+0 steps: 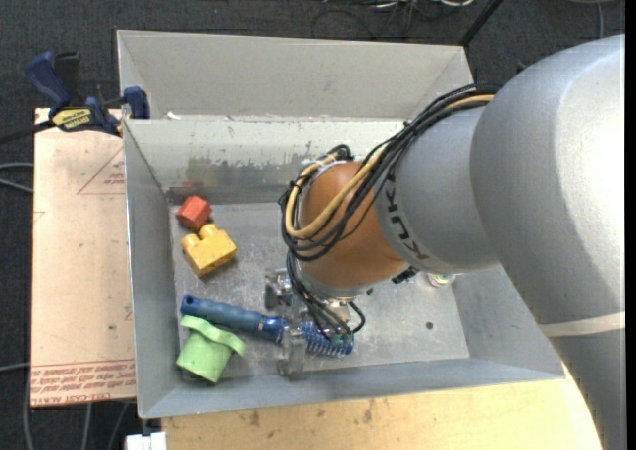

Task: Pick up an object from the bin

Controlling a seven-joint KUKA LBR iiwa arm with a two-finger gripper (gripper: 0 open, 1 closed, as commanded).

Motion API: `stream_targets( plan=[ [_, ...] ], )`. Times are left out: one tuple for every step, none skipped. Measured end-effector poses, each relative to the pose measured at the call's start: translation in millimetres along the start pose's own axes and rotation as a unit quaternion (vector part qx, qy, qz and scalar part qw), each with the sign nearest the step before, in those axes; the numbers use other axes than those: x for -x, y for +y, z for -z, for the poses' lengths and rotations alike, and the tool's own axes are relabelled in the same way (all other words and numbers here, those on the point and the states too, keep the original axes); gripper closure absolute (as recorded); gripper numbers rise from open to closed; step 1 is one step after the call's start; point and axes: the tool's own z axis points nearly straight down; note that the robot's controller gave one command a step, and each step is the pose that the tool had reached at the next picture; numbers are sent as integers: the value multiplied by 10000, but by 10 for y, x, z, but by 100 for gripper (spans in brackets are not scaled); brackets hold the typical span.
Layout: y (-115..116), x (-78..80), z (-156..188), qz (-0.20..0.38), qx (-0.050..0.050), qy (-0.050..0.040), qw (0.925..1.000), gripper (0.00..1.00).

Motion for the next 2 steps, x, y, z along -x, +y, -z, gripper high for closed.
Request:
stream_targets(
  plan=[
    [21,10,29,7,14,-21,10000,100],
    [-8,2,1647,105,15,-73,9999,100]
  ],
)
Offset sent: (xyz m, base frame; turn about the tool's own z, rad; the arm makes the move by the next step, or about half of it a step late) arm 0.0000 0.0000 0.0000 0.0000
